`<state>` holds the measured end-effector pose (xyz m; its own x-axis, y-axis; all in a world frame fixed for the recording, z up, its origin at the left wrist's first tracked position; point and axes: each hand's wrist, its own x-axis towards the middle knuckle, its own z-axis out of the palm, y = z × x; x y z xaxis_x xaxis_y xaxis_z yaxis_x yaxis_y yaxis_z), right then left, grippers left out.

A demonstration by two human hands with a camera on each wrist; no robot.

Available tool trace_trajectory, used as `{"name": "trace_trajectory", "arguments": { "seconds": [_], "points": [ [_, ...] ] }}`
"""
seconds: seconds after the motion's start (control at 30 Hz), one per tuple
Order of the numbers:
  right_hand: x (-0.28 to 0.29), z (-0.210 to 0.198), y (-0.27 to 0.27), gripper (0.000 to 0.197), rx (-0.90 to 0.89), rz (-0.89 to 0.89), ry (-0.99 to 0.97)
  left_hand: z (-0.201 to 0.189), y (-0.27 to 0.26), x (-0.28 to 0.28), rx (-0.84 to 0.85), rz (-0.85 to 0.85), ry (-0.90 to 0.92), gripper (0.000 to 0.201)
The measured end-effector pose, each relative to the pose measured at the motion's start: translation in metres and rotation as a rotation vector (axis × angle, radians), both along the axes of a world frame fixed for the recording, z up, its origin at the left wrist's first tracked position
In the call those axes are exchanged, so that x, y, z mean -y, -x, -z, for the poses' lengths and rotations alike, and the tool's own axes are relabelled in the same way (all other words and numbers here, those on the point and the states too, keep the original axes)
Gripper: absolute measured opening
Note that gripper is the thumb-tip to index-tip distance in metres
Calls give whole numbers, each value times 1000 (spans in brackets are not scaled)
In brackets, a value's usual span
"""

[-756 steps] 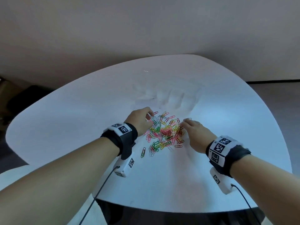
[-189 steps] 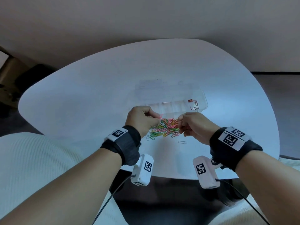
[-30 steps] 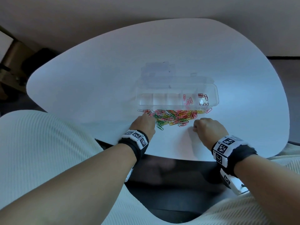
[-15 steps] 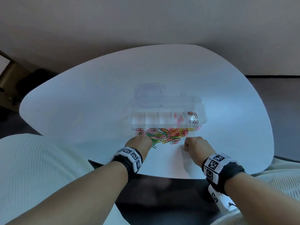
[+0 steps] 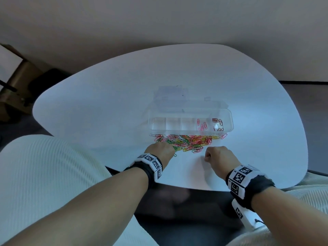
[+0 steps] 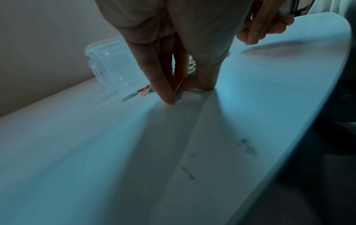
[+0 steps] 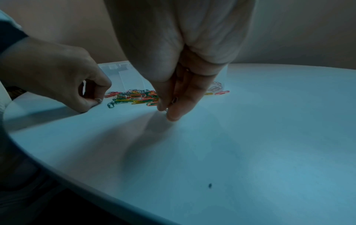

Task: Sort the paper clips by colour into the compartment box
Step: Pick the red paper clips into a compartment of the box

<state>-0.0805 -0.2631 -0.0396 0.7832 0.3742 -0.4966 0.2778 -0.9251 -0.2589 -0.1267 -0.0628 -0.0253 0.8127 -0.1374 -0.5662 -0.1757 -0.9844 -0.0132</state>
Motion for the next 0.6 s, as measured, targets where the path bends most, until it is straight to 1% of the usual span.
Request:
{"name": "trace_trajectory", "arguments": {
  "seconds": [0.2,0.3,0.37,0.47,0.6],
  "points": [
    [-12,-18,-4,11,97,30,-122,5,-2,-2,14,-98,9,20],
    [-23,-36,-13,13,114,102,-215,8,-4,-5,18,-183,30,20],
    [-28,-43,-21,13,127,160,-285,9,-4,-6,20,-204,40,20],
    [-34,-45,-29,13,143,198,-331,8,-5,-6,18,-186,27,22],
    [-45,-48,-43,12,125,284,-405,9,-6,-11,27,-253,63,21]
  ]
}}
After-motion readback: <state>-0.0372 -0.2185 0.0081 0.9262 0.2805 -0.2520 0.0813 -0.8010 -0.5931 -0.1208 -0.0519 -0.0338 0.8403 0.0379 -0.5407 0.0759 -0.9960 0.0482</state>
